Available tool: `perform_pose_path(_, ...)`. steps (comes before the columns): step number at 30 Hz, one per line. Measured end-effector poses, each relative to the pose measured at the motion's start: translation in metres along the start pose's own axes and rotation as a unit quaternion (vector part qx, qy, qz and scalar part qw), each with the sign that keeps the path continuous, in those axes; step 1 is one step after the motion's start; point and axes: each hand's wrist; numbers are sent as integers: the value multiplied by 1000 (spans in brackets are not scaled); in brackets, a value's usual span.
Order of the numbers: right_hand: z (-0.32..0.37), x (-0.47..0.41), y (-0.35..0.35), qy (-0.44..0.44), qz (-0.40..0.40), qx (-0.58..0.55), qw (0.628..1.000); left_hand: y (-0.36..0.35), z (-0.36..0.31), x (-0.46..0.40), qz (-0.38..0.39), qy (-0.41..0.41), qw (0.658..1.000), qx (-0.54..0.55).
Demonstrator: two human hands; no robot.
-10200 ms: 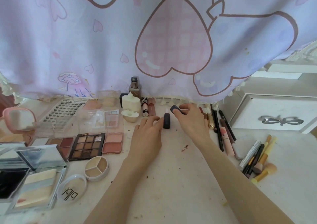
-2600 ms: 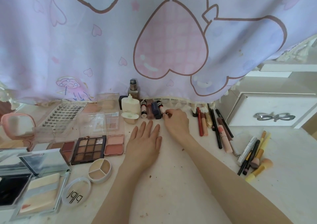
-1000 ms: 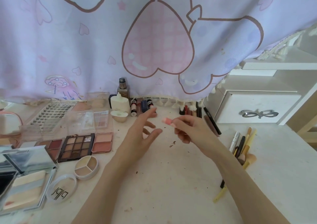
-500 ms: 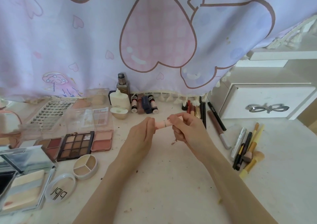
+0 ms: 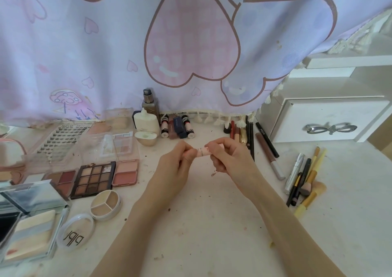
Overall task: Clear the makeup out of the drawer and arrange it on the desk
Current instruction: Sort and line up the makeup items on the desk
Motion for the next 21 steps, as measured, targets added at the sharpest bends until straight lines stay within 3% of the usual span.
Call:
perform_pose_path(6,-4,3,1,-15,94,163,982,7,2,-3,-54,66,996,-16)
perform_pose_path(11,-17,4,-10,41,143,380,913,1,1,-3,-49,120,991,34)
perform_pose_path(15,-15,6,-14,83,158,416,892,4,-2,-3,-71,120,989,45)
perform_pose_path(21,-15,10,-14,109,144,404,897,3,2,-4,-68,126,988,60)
Point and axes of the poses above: each hand's wrist, its own x-axis away from the middle knuckle, its own y-axis out of the back of the hand, z = x × y, and after that the axes turned 13 degrees about -x, right-handed
